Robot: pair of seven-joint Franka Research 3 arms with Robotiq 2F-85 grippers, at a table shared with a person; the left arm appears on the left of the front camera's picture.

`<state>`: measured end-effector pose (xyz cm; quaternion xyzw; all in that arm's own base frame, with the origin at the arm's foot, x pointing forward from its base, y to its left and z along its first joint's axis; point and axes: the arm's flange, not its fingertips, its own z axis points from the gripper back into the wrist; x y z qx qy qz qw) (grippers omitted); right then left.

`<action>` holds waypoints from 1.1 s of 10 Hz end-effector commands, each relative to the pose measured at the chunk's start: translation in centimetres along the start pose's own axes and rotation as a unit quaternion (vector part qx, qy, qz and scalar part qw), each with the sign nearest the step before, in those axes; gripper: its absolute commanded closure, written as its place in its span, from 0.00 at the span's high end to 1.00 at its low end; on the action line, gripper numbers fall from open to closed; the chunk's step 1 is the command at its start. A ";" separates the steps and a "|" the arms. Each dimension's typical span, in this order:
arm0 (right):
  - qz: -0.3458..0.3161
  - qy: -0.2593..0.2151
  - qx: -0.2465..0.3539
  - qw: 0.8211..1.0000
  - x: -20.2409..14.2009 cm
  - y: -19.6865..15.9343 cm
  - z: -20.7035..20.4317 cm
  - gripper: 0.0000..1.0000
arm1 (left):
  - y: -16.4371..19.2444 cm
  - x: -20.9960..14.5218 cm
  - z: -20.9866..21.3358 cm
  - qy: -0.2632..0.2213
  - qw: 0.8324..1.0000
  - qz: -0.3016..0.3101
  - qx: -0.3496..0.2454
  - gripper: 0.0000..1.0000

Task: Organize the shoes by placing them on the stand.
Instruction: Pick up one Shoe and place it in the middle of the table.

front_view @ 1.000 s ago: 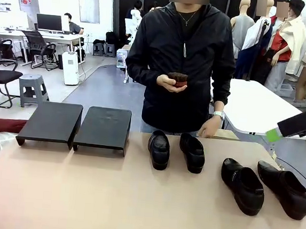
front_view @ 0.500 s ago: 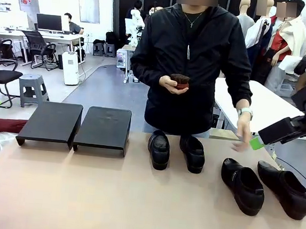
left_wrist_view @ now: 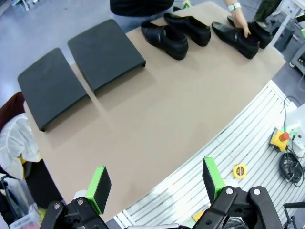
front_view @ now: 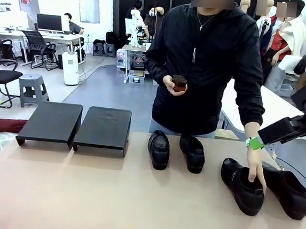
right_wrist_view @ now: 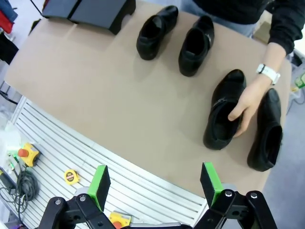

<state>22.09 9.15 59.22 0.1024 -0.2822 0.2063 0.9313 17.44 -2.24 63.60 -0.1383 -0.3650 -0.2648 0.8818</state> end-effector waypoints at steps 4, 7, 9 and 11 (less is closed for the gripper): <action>-0.045 0.021 0.053 0.997 -2.9 -3.8 6.5 1.00 | 0.1 0.3 -0.1 -0.005 1.000 0.000 -0.003 1.00; -0.068 0.012 0.098 0.993 -9.4 -7.0 10.9 1.00 | 0.1 0.3 -0.1 -0.005 1.000 0.000 -0.003 1.00; -0.102 -0.046 0.129 0.985 -11.1 -9.4 10.2 1.00 | 0.1 0.3 -0.1 -0.005 1.000 0.000 -0.003 1.00; -0.079 0.001 0.099 0.992 -7.5 -7.9 11.8 1.00 | 0.1 0.3 -0.1 -0.005 1.000 0.000 -0.003 1.00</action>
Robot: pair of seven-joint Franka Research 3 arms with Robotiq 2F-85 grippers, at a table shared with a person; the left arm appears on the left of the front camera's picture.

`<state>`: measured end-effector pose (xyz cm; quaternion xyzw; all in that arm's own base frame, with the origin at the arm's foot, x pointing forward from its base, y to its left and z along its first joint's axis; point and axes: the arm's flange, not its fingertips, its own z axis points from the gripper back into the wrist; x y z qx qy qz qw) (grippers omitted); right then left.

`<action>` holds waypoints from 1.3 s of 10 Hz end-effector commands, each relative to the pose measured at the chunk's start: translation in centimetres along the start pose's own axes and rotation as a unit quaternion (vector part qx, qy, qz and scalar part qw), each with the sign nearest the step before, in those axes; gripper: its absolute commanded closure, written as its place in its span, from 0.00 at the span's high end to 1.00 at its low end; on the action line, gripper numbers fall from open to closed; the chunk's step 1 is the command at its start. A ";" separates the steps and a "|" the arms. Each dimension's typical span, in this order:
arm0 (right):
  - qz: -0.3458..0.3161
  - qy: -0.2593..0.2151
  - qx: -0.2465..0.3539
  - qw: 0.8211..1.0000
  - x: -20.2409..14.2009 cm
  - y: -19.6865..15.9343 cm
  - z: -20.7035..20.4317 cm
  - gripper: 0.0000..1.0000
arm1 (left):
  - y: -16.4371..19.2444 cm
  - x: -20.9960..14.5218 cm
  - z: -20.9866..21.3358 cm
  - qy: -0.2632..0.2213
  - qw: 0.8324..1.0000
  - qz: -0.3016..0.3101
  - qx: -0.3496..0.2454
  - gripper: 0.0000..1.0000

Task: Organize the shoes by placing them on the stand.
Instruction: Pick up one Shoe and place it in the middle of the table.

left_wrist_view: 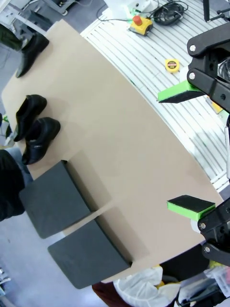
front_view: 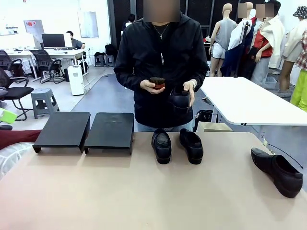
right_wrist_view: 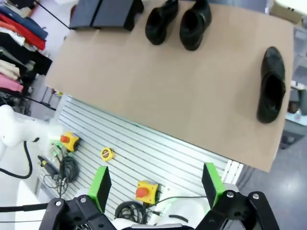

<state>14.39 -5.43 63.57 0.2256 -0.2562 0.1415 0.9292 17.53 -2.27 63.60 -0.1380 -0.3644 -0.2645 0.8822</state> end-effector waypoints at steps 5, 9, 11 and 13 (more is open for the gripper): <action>0.049 0.031 -0.085 0.995 11.8 3.7 -10.4 1.00 | 0.1 0.2 0.0 -0.005 1.000 0.000 -0.003 1.00; 0.107 0.070 -0.049 0.991 20.2 6.6 -20.8 1.00 | 0.1 0.2 0.0 -0.005 1.000 0.000 -0.003 1.00; 0.098 0.048 -0.032 0.994 19.8 5.0 -19.0 1.00 | 0.1 0.2 0.0 -0.005 1.000 0.000 -0.003 1.00; 0.049 0.070 -0.028 0.996 14.9 1.5 -11.0 1.00 | 0.1 0.2 0.0 -0.005 1.000 0.000 -0.003 1.00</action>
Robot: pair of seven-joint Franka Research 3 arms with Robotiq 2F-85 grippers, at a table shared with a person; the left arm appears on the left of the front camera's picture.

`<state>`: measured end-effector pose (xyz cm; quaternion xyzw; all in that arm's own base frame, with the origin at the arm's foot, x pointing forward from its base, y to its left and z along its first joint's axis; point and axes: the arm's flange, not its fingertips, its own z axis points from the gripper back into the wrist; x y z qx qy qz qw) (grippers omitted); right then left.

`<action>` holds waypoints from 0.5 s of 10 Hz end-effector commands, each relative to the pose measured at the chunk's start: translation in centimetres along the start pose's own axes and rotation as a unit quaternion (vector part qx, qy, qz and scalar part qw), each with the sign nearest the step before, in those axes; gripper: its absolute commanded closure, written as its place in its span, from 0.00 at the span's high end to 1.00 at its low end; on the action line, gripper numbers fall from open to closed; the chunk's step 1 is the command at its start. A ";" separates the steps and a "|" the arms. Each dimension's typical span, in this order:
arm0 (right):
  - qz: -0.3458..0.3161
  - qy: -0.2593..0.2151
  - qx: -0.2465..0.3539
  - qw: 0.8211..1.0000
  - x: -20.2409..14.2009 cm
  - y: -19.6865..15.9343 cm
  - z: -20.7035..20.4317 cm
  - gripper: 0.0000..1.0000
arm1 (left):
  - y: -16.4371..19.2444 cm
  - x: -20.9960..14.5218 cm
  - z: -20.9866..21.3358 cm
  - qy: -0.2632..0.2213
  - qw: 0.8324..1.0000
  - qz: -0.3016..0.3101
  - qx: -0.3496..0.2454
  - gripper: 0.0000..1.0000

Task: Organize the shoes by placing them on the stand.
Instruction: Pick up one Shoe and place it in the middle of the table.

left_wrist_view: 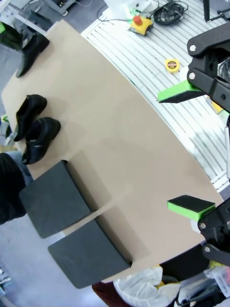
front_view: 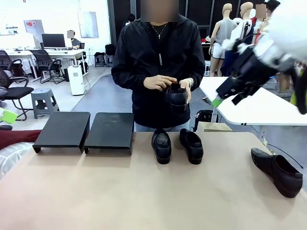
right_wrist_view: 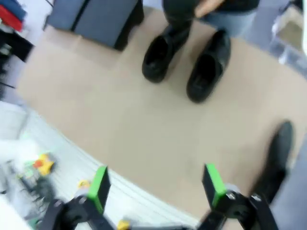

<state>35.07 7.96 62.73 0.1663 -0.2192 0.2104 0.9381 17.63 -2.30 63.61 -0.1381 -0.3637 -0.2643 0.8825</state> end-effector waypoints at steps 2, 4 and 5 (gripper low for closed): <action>-0.083 -0.023 0.045 0.995 -11.4 -4.0 8.6 1.00 | 0.1 0.2 0.0 -0.006 1.000 -0.001 -0.003 1.00; -0.112 -0.084 0.093 0.986 -14.9 -6.0 9.7 1.00 | 0.1 0.2 0.0 -0.006 1.000 -0.001 -0.003 1.00; -0.118 -0.090 0.089 0.985 -15.3 -6.2 9.4 1.00 | 0.1 0.2 0.0 -0.006 1.000 -0.001 -0.003 1.00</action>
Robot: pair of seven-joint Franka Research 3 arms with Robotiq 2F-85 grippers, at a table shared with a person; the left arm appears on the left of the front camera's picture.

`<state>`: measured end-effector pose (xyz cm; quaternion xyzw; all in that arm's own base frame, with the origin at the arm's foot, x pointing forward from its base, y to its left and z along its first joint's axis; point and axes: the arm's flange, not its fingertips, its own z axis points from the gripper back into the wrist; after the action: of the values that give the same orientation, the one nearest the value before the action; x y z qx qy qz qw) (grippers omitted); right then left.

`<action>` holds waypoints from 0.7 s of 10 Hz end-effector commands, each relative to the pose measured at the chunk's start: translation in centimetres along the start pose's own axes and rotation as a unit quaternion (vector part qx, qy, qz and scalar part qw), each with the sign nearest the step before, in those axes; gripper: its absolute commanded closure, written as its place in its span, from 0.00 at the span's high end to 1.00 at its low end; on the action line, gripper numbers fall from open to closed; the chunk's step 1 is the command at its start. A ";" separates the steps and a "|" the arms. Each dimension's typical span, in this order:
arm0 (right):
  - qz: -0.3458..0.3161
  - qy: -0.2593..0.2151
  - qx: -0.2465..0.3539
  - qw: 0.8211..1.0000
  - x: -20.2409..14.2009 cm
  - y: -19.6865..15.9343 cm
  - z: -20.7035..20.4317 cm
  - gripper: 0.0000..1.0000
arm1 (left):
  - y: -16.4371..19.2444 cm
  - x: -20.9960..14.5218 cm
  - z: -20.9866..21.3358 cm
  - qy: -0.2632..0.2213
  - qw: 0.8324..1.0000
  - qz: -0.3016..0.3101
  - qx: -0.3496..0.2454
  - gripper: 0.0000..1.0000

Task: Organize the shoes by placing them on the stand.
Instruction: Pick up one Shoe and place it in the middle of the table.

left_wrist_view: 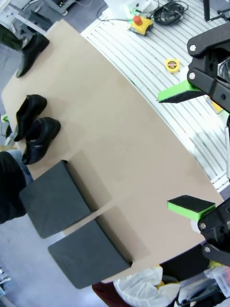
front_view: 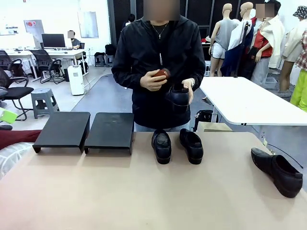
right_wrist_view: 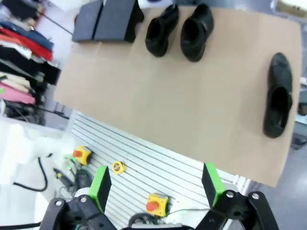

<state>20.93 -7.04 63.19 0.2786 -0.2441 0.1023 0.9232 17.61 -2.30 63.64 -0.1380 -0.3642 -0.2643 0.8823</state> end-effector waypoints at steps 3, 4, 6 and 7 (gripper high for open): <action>0.028 -0.001 0.001 1.000 3.8 0.9 -5.2 1.00 | 0.1 0.2 0.0 -0.005 1.000 -0.001 -0.003 1.00; 0.052 0.011 0.004 0.999 6.1 2.3 -7.5 1.00 | 0.1 0.2 0.0 -0.005 1.000 -0.001 -0.003 1.00; 0.086 0.038 -0.025 0.995 10.2 4.9 -11.8 1.00 | 0.1 0.2 0.0 -0.005 1.000 -0.001 -0.003 1.00; 0.082 0.053 -0.034 0.995 10.7 5.0 -11.8 1.00 | 0.1 0.2 0.0 -0.005 1.000 -0.001 -0.003 1.00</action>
<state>31.79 5.50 61.03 0.2321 -0.2221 0.1771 0.9303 17.61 -2.31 63.65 -0.1378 -0.3642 -0.2644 0.8823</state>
